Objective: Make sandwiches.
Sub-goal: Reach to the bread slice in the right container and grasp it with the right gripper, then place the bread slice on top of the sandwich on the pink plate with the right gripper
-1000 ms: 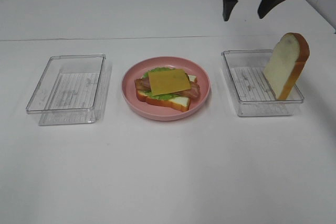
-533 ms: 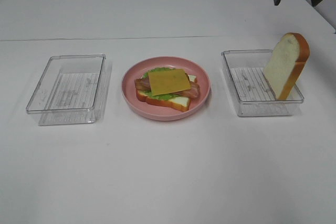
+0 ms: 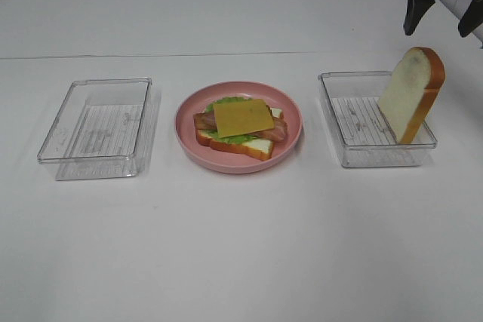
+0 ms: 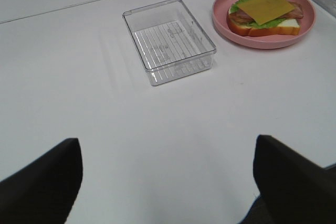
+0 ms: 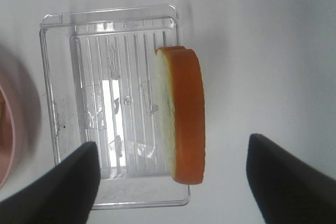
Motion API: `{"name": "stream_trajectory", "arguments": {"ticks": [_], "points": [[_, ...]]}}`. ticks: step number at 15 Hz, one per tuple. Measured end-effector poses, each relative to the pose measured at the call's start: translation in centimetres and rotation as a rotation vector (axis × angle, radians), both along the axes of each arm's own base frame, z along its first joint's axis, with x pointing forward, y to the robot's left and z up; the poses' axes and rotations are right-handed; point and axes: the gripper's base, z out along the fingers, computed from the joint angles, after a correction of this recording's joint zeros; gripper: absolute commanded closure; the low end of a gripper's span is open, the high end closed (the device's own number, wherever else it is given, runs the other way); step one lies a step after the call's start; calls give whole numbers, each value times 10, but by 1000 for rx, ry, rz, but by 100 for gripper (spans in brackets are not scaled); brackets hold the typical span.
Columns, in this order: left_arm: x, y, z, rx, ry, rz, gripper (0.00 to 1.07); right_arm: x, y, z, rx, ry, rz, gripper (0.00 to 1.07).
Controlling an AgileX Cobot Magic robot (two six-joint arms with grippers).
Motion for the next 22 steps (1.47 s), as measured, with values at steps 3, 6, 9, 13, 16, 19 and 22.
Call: {"name": "stream_trajectory", "arguments": {"ticks": [3,6,9,13,16,19,22], "points": [[0,0,0,0,0,0,23,8,0,-24,-5,52,21,35],[0,0,0,0,0,0,23,15,0,-55,-19,119,25,35],[0,0,0,0,0,0,23,18,0,-68,-20,148,26,60],[0,0,0,0,0,0,23,18,-1,-68,-22,149,27,107],[0,0,0,0,0,0,23,18,-1,-67,-22,147,27,107],[0,0,0,0,0,0,23,15,2,-54,14,118,22,107],[0,0,0,0,0,0,23,1,13,-3,148,12,15,107]]}}
